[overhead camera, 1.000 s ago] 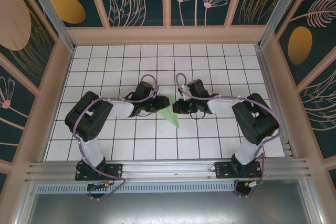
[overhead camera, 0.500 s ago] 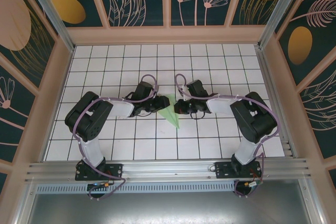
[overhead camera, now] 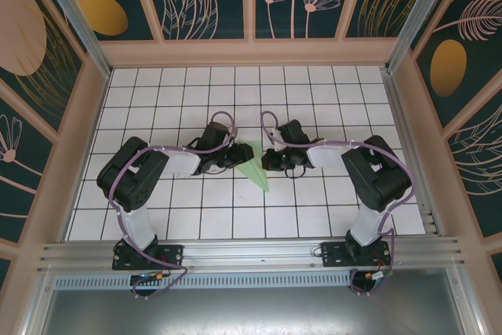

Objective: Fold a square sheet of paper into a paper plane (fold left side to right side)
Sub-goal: Fourth fold the wing at the center of the table.

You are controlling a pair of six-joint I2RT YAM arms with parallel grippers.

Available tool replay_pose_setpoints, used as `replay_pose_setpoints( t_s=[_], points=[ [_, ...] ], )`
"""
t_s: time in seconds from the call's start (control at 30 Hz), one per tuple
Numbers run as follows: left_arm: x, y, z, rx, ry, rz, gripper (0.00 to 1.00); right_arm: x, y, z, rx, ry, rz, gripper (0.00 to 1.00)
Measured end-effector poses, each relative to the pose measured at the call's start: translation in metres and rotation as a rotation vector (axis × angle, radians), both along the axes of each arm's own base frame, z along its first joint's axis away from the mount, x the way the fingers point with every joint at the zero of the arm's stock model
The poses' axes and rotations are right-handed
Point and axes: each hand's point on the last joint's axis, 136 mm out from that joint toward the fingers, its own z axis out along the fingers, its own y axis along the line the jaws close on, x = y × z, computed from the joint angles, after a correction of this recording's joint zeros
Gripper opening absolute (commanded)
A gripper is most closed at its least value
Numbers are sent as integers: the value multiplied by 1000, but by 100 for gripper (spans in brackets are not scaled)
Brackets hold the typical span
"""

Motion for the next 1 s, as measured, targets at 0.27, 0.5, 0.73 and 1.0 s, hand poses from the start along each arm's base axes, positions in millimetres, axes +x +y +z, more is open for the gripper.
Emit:
replay_pose_setpoints(
  t_s=[0.27,0.5,0.73,1.0],
  points=[
    [0,0,0,0,0,0,46,0,-1,-1,-10,-2,1,3],
    [0,0,0,0,0,0,46,-1,-1,-2,-26,-6,4,3],
    [0,0,0,1,-1,1,46,-2,-1,-3,-31,-8,4,4],
    [0,0,0,2,-1,1,46,-2,0,-3,-33,-11,5,4]
  ],
)
